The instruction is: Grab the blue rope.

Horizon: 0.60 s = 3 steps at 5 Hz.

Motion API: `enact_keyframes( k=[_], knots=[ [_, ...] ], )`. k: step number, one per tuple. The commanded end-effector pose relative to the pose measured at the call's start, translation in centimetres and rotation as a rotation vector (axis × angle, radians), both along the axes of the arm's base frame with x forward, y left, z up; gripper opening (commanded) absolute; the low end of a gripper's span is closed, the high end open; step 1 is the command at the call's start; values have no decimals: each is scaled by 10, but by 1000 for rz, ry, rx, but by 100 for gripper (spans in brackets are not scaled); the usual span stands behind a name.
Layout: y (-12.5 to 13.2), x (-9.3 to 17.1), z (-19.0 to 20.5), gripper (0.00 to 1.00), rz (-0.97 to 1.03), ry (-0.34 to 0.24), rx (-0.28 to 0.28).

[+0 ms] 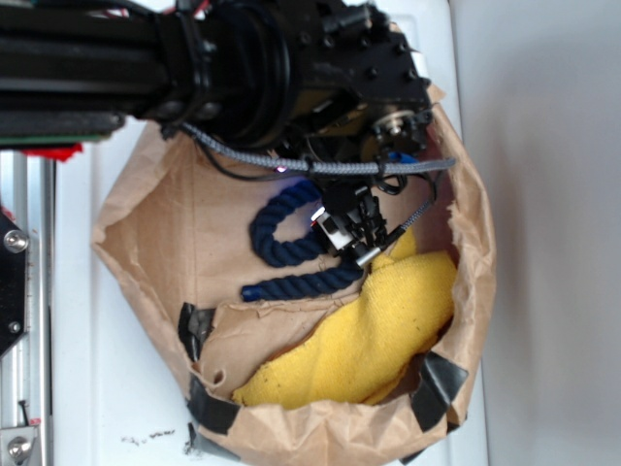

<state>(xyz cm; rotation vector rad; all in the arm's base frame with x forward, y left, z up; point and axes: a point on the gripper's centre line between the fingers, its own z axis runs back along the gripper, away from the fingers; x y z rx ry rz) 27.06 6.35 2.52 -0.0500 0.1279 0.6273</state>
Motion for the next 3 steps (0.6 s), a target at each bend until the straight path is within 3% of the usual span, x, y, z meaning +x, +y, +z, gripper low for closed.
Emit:
enact_keyframes(
  k=[1, 2, 3],
  knots=[
    [6, -1, 9, 100, 92, -38, 31],
    [8, -3, 10, 100, 124, -37, 29],
    [3, -9, 26, 100, 21, -158, 37]
  ],
)
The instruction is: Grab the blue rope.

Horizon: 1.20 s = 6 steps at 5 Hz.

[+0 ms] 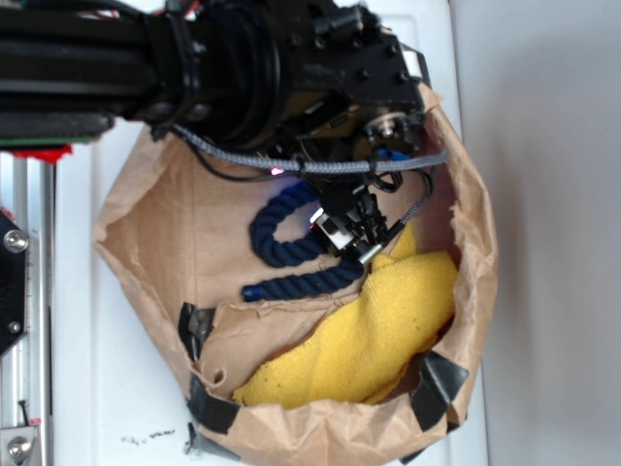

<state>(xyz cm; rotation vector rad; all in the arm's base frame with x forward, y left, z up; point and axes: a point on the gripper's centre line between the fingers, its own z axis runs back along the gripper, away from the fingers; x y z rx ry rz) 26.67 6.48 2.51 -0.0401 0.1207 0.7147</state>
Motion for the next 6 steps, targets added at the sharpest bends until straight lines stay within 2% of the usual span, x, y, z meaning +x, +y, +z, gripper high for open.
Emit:
enact_keyframes(
  k=[1, 2, 3, 4, 5, 6],
  knots=[
    [-6, -14, 49, 100, -162, -257, 30],
    [-5, -14, 54, 100, -203, -272, 10],
    [-6, -12, 49, 100, -208, -252, 13],
    [-7, -10, 43, 100, -137, -210, 7],
    [-2, -6, 32, 100, 32, -118, -46],
    [1, -10, 32, 100, 119, -125, -12]
  ],
)
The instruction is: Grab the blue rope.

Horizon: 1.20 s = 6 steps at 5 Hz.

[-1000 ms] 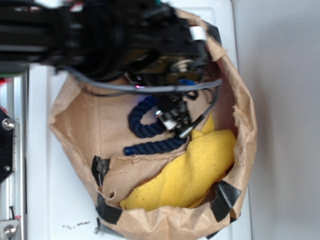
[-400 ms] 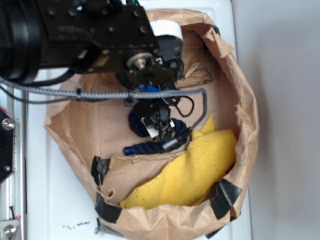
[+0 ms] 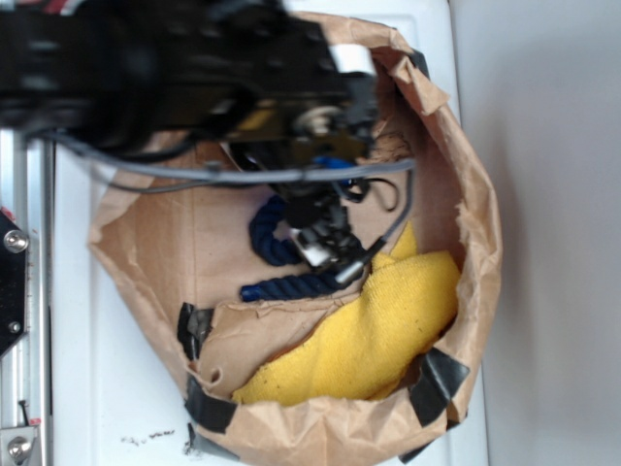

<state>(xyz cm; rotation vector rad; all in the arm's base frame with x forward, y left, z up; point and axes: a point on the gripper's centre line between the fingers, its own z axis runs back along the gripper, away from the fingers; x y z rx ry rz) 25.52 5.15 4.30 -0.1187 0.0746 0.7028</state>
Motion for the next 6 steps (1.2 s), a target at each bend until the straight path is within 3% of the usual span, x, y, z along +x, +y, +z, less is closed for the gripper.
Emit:
enact_keyframes(
  k=[1, 4, 5, 6],
  knots=[
    [17, -6, 17, 100, 179, -62, 44],
    [27, -9, 20, 100, 282, -129, 38],
    [29, -2, 24, 100, 331, -91, 21],
    [22, 5, 21, 100, 340, -90, 45]
  ],
)
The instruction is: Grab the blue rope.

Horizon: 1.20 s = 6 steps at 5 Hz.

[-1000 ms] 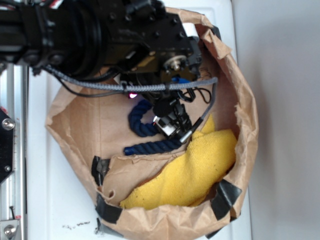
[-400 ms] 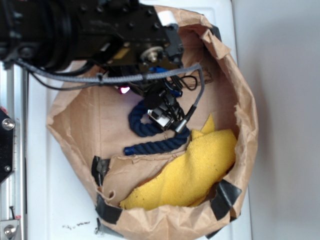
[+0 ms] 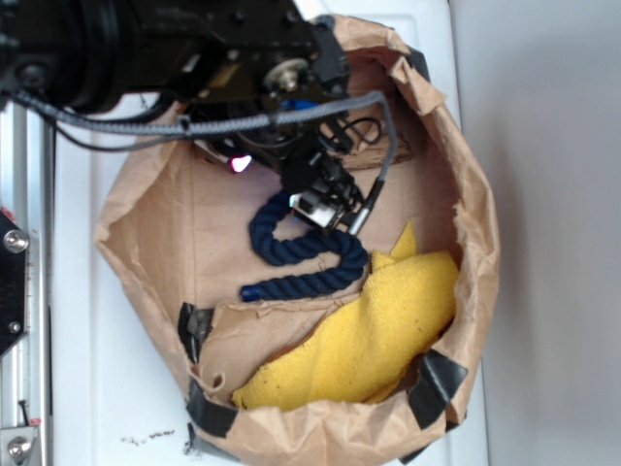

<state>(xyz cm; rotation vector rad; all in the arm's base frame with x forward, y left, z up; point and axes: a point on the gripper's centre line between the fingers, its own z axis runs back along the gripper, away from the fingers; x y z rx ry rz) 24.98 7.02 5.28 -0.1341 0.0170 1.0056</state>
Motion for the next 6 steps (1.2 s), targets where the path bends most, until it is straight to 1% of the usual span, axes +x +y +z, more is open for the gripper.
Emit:
enact_keyframes(
  k=[1, 3, 4, 5, 6],
  knots=[
    [-1, 14, 2, 100, 38, -34, 69],
    [-21, 9, -12, 100, 6, -37, 122],
    [-29, 8, -19, 100, 8, -45, 163],
    [-40, 6, -25, 100, -25, -48, 168],
    [-45, 7, -32, 100, -30, -32, 190]
  ],
)
